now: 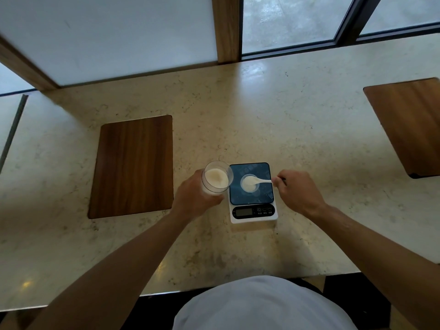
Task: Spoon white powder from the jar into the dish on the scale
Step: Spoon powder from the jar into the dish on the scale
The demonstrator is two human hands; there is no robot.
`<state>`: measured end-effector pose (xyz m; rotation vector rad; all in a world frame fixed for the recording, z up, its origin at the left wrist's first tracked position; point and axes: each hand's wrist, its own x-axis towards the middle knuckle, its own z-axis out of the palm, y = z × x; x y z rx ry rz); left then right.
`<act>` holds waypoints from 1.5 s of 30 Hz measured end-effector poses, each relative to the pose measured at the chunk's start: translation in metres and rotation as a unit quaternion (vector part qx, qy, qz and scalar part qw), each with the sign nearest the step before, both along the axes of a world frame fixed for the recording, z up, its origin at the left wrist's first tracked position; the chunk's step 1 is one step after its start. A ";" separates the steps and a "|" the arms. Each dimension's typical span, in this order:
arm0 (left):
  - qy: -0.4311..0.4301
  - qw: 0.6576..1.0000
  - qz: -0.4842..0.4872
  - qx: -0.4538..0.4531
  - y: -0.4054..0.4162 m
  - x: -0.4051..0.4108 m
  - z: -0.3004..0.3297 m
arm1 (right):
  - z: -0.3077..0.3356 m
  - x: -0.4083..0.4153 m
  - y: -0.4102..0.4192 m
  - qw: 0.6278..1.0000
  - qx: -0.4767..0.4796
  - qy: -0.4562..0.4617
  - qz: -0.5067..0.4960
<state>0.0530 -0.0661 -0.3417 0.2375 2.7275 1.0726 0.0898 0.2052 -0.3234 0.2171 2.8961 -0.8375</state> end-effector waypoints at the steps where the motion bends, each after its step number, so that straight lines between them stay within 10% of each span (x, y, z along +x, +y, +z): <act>1: 0.000 1.000 0.000 0.000 0.000 0.000 0.000 | 0.000 0.000 0.000 1.000 0.002 0.005 0.004; 28: -0.015 0.999 0.045 0.025 0.000 0.000 -0.004 | 0.007 0.021 0.005 0.980 0.063 0.150 0.113; 35: -0.020 0.997 0.064 0.025 0.000 -0.001 -0.008 | 0.001 0.014 -0.001 0.992 -0.064 0.071 -0.079; 40: -0.020 0.996 0.078 0.032 -0.002 -0.002 -0.009 | 0.003 0.002 -0.003 0.877 -0.364 -0.130 -0.285; 45: 0.001 0.996 0.086 0.034 -0.004 -0.005 -0.007 | 0.005 -0.007 -0.010 0.775 -0.535 -0.213 -0.261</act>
